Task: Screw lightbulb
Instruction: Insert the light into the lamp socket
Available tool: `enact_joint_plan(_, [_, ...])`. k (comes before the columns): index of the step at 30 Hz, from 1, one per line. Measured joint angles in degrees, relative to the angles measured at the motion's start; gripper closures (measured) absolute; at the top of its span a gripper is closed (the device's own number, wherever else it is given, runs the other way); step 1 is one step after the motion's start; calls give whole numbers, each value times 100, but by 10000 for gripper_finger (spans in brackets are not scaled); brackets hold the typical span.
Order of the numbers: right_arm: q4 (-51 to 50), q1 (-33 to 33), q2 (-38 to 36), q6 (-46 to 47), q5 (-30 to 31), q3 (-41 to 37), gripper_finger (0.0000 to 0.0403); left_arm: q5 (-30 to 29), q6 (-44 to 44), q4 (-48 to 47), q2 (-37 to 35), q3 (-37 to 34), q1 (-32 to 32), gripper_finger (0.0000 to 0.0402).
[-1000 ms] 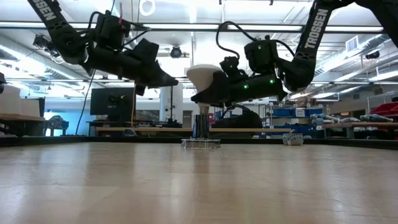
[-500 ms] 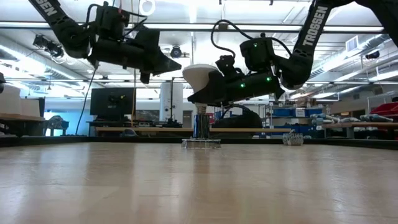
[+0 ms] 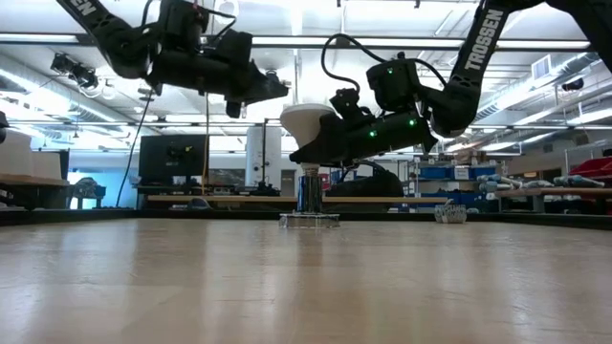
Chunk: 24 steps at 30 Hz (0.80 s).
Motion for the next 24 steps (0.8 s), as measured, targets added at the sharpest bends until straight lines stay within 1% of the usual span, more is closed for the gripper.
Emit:
enact_joint_plan(8, [-9,-2,0,0,0,0,243,0,505,-796,4,514,-207,402])
enact_joint_plan(11, [-9,-2,0,0,0,0,243,-17,552,-1003,9,633,-246,402])
enact_joint_plan(24, [-6,-2,2,121,29,0,243,-24,539,-1006,52,677,-249,402])
